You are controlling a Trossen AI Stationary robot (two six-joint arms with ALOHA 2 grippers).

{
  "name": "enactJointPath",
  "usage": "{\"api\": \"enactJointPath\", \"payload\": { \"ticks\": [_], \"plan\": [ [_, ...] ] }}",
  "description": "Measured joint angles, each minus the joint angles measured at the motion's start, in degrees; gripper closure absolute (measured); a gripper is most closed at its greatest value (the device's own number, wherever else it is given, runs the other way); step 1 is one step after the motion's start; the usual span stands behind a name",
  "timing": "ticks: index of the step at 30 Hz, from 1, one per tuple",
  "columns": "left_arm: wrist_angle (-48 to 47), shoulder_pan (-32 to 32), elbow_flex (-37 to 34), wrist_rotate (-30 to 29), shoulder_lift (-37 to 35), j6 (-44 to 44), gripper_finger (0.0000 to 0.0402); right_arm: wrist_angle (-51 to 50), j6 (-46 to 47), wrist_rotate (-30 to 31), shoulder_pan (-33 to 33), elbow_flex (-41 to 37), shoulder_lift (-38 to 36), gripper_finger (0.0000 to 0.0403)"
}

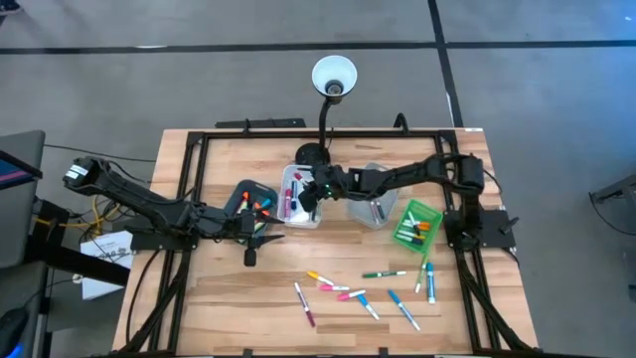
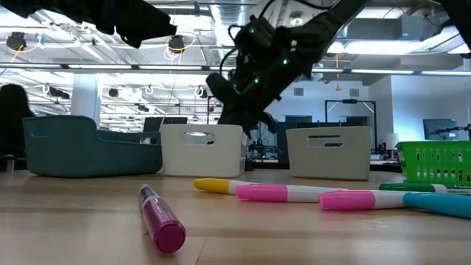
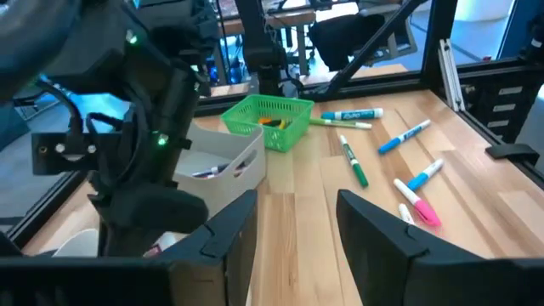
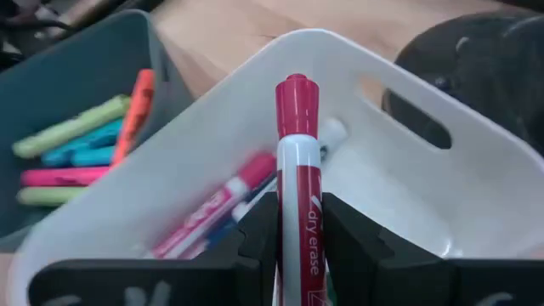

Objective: Pick & Place Markers
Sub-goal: Put the red dry erase marker into the white bin, then put the violet mini dry erase marker into the gray bin

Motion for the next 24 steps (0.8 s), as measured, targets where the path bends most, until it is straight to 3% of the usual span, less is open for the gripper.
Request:
{"api": "enactJointPath", "payload": {
  "ticks": [9,20,24],
  "plan": [
    [0.24,-0.01,-0.1,0.0,0.0,0.0,0.0243,0.81,-8.23,0.06,-0.5,0.74,3.56,0.0326],
    [0.45,-0.02,-0.1,0.08,0.0,-0.04,0.0244,0.67,-9.8,0.06,-0.39,1.13,3.03,0.0249],
    [0.49,-0.02,-0.05,4.98,0.22,-0.31,0.0243,-0.46,-15.38,-0.09,0.68,2.44,1.22,0.0232]
  ]
}}
